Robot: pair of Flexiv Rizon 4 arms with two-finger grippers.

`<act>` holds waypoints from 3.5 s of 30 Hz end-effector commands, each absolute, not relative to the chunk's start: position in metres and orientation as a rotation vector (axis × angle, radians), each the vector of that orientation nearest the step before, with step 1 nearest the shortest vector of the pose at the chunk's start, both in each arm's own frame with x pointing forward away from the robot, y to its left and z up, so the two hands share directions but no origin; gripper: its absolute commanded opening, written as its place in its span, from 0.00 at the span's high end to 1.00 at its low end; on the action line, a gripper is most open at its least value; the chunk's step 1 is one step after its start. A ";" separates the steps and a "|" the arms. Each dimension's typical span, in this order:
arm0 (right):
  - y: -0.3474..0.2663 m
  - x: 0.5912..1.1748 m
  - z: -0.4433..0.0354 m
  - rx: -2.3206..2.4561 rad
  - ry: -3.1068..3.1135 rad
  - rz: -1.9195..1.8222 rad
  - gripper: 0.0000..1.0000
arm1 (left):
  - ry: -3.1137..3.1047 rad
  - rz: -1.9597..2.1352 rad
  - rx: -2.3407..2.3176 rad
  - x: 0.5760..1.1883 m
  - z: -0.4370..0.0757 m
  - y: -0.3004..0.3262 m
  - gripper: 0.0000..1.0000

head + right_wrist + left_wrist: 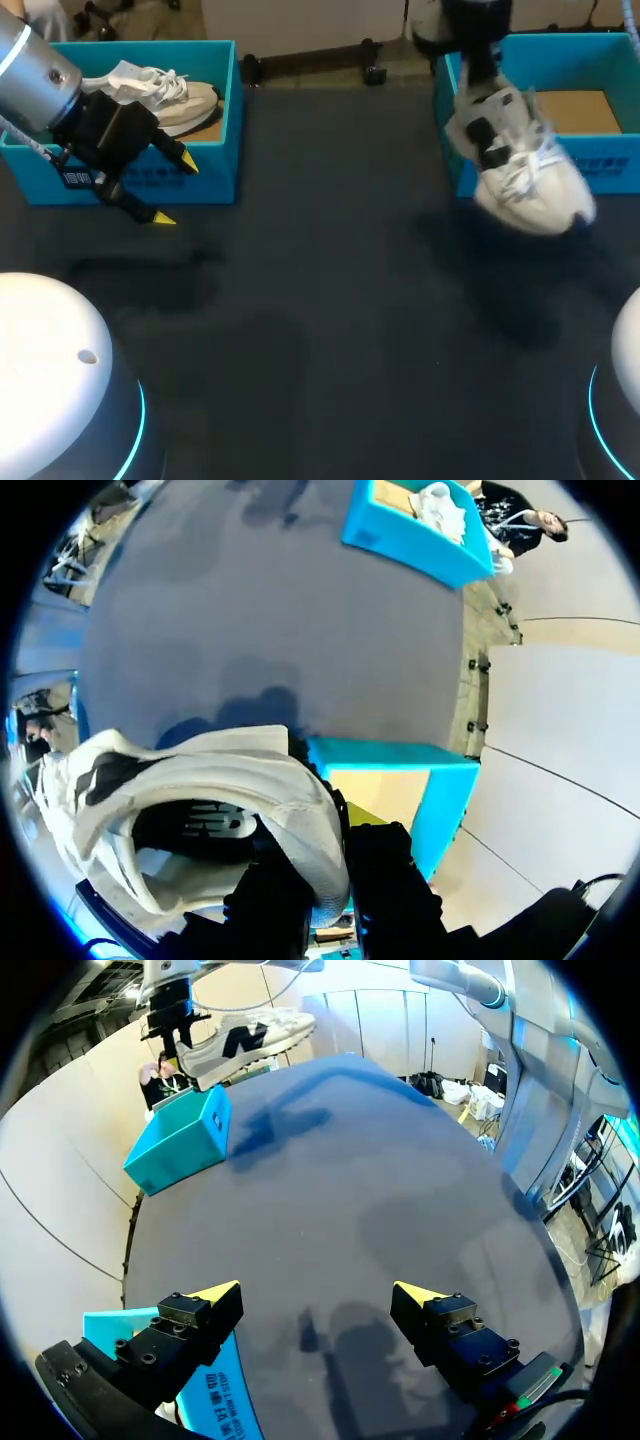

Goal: Take the shoe out of the shoebox, open the shoe tongue, remove and reinsert the insole, then place the shoe into the shoebox

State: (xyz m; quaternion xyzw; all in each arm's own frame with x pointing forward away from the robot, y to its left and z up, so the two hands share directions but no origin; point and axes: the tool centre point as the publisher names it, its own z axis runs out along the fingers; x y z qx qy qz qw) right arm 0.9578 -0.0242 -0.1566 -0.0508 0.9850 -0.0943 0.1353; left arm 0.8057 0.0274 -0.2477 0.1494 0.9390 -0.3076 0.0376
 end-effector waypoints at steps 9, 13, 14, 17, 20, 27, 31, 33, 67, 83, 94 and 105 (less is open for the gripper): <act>-0.101 0.988 -0.160 -0.127 2.832 -0.234 1.00 | 2.882 -0.940 0.458 0.805 -0.248 0.028 0.00; -0.108 0.991 -0.161 -0.101 2.842 -0.230 1.00 | 2.882 -0.940 0.458 0.805 -0.248 0.028 0.00; -0.108 0.991 -0.161 -0.101 2.842 -0.230 1.00 | 2.882 -0.940 0.458 0.805 -0.248 0.028 0.00; -0.108 0.991 -0.161 -0.101 2.842 -0.230 1.00 | 2.882 -0.940 0.458 0.805 -0.248 0.028 0.00; -0.108 0.991 -0.161 -0.101 2.842 -0.230 1.00 | 2.882 -0.940 0.458 0.805 -0.248 0.028 0.00; -0.108 0.991 -0.161 -0.101 2.842 -0.230 1.00 | 2.882 -0.940 0.458 0.805 -0.248 0.028 0.00; -0.108 0.991 -0.161 -0.101 2.842 -0.230 1.00 | 2.882 -0.940 0.458 0.805 -0.248 0.028 0.00; -0.108 0.991 -0.161 -0.101 2.842 -0.230 1.00 | 2.882 -0.940 0.458 0.805 -0.248 0.028 0.00; -0.317 1.058 -0.170 0.278 2.887 -0.381 1.00 | 2.882 -0.940 0.458 0.805 -0.248 0.028 0.00; -0.318 1.038 -0.161 1.344 2.481 -0.491 1.00 | 2.882 -0.940 0.458 0.805 -0.248 0.028 0.00; -0.332 1.033 -0.165 1.900 2.081 -0.579 1.00 | 2.882 -0.940 0.458 0.805 -0.248 0.028 0.00; -0.343 1.018 -0.158 2.136 1.912 -0.459 1.00 | 2.882 -0.940 0.458 0.805 -0.248 0.028 0.00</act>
